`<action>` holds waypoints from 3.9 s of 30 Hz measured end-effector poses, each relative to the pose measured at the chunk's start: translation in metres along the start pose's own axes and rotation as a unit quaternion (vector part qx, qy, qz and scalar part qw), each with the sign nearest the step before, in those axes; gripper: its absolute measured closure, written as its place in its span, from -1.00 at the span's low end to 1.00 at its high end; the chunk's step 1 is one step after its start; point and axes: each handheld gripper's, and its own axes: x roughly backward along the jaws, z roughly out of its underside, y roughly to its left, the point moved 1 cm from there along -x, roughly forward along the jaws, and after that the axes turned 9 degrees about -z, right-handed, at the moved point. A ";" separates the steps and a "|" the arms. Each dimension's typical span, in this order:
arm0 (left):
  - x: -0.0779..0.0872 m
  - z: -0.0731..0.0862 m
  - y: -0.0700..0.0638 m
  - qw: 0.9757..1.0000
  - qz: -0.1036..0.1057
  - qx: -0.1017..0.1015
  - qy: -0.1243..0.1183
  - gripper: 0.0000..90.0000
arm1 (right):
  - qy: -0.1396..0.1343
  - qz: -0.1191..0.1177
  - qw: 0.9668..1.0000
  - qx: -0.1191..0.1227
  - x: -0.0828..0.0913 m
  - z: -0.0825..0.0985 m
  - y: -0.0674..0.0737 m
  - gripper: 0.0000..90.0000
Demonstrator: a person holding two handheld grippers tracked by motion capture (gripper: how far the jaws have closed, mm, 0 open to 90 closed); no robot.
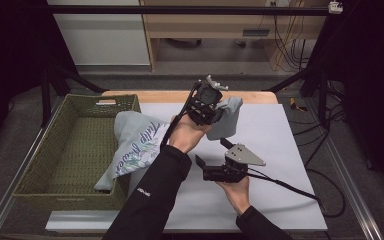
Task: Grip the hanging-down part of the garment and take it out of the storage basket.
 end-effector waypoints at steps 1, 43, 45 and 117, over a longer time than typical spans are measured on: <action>0.000 0.000 0.000 1.000 0.002 -0.001 0.002 0.85 | 0.000 -0.001 1.000 0.010 -0.003 0.001 -0.001 -0.98; 0.002 -0.001 0.003 1.000 0.000 -0.001 0.000 0.85 | 0.031 -0.033 0.999 0.028 -0.058 0.003 0.002 0.88; 0.002 -0.001 0.003 1.000 0.000 -0.006 0.001 0.85 | 0.039 -0.038 0.998 0.027 -0.055 0.001 0.003 0.90; -0.003 -0.003 -0.011 1.000 0.010 -0.013 -0.004 0.84 | -0.022 0.038 0.999 0.010 0.120 -0.020 -0.063 -0.96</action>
